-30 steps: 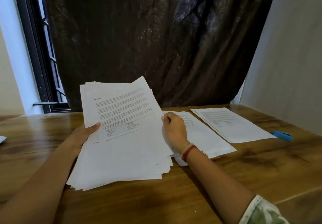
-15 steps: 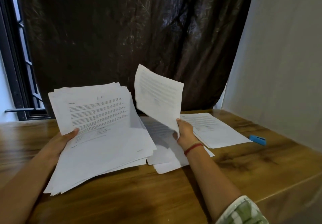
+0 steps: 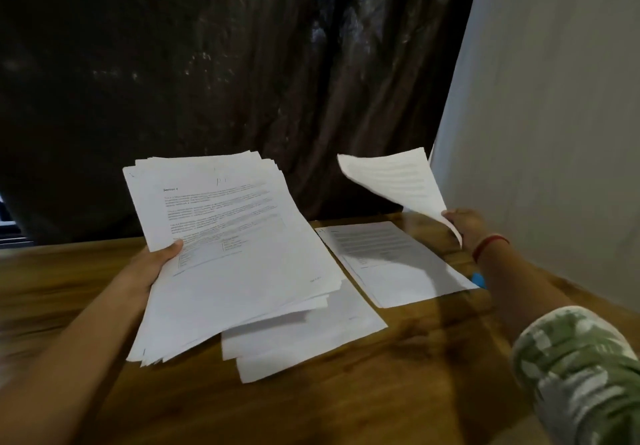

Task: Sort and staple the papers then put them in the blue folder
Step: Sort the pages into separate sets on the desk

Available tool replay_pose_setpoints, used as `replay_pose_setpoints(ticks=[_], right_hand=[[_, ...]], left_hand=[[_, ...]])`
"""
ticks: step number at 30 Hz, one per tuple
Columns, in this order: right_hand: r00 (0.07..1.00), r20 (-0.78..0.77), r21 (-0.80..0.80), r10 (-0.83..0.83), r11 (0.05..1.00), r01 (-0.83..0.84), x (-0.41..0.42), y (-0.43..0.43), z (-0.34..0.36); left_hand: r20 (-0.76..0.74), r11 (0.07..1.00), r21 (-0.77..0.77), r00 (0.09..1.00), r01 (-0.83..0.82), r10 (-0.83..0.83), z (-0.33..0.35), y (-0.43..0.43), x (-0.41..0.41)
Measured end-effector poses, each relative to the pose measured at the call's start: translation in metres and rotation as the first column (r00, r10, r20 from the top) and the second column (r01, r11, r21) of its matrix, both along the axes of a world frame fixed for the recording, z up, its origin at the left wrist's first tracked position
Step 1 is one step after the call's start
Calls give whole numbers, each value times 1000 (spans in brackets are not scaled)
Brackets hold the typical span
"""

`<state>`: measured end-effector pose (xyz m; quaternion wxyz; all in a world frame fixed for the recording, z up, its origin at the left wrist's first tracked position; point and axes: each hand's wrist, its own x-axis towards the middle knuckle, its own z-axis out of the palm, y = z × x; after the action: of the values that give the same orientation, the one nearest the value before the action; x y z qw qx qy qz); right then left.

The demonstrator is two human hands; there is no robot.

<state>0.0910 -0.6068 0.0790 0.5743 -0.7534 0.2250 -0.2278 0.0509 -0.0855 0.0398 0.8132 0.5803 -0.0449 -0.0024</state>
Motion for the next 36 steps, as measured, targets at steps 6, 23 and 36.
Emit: replay_pose_setpoints(ticks=[6,23,36], right_hand=[[975,-220,-307,37,946,-105,3,-17,-20],[974,-21,-437,224,874,-211,-26,113,-21],[909,15,50,416,908,-416,-65,310,-18]], left_hand=[[-41,998,56,999,-29,31,-13,-25,17],[-89,996,61,994,-59,64,-32,-22,15],[-80,994,46,992,-98,101,-26,62,-24]])
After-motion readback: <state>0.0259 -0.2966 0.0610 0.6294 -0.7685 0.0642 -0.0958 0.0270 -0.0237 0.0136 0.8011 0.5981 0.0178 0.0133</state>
